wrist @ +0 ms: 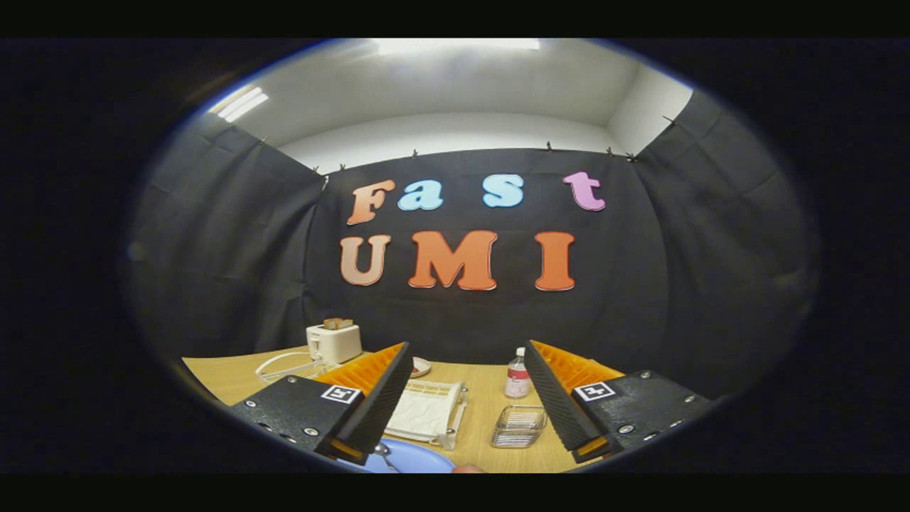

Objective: Take the plate from the dish rack, then take the spoon from the basket and place it into the plate.

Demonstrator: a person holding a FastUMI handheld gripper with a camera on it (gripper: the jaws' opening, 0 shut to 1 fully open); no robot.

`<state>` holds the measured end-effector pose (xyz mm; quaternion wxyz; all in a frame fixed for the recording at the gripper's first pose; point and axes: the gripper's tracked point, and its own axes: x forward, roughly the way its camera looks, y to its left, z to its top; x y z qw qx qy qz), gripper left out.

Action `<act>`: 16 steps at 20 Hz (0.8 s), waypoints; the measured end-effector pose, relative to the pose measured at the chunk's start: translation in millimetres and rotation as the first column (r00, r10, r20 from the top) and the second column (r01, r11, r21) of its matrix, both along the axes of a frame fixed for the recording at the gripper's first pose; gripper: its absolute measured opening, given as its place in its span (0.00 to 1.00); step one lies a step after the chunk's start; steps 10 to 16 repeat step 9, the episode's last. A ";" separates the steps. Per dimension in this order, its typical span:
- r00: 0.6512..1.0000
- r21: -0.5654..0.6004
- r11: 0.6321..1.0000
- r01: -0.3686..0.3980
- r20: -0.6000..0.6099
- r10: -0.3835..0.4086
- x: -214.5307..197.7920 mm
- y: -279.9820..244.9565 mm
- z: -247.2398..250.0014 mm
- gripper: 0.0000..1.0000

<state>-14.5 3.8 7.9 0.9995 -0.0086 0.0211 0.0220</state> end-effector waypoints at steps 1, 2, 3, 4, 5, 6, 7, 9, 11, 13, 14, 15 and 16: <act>1.000 -0.008 1.000 0.004 0.011 -0.004 2.9 -0.9 6.6 0.93; 1.000 -0.011 1.000 0.008 0.021 -0.007 4.8 -1.9 10.7 0.94; 1.000 -0.017 1.000 0.009 0.030 -0.008 5.2 -2.5 15.0 0.94; 0.999 -0.024 1.000 0.015 0.031 -0.015 6.6 -4.1 17.5 0.93; 0.999 -0.032 0.999 0.024 0.028 -0.023 8.1 -6.1 17.8 0.94; 0.999 -0.038 0.999 0.035 0.025 -0.034 9.2 -7.8 18.2 0.94; 0.999 -0.041 0.998 0.045 0.023 -0.044 11.0 -8.6 18.8 0.94; 0.999 -0.034 0.998 0.049 0.021 -0.048 12.6 -7.7 18.9 0.94; 0.999 -0.034 0.998 0.049 0.021 -0.048 12.6 -7.7 18.9 0.94; 0.999 -0.034 0.998 0.049 0.021 -0.048 12.6 -7.7 18.9 0.94; 0.999 -0.034 0.998 0.049 0.021 -0.048 12.6 -7.7 18.9 0.94; 0.999 -0.034 0.998 0.049 0.021 -0.048 12.6 -7.7 18.9 0.94; 0.999 -0.034 0.998 0.049 0.021 -0.048 12.6 -7.7 18.9 0.94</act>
